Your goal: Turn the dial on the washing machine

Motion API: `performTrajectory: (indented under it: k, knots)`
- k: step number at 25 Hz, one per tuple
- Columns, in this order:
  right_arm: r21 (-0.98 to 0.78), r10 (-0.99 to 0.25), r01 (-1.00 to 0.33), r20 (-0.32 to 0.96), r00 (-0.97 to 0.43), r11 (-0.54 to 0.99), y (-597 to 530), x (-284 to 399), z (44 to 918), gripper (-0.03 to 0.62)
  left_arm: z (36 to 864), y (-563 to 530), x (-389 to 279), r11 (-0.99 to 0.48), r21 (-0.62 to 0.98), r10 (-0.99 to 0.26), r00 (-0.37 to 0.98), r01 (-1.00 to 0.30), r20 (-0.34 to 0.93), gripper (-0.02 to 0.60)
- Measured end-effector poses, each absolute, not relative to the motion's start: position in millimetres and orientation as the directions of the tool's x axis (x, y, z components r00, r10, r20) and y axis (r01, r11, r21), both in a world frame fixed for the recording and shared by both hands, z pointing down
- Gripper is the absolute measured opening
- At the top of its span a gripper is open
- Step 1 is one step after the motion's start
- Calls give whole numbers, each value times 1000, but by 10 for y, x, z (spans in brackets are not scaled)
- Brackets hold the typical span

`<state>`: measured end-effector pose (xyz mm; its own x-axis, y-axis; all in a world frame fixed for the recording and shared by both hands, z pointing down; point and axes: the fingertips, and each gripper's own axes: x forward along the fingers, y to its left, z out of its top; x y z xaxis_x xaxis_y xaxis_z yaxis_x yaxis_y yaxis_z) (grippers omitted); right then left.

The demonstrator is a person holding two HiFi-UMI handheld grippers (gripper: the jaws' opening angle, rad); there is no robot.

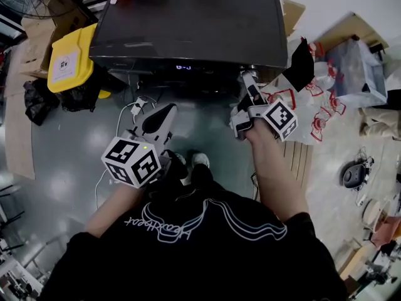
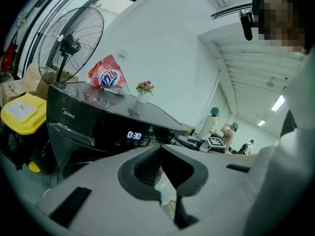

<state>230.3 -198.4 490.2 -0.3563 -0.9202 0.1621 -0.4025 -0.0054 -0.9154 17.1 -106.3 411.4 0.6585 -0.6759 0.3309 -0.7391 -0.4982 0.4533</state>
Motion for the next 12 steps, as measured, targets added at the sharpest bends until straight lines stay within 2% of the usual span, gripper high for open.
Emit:
performTrajectory:
  k: [9,12]
  knots:
    - [-982,-927,-188,89,-364,-20,-1961,2302,4972,281,4124,-1054,149,-506,437,-675,657,-744,337,6]
    - [-997,-938,-75,55,-342,-31,-1963,2316,4979,275,4151,-1042,162,-503,443,-671,659,-742,341,6]
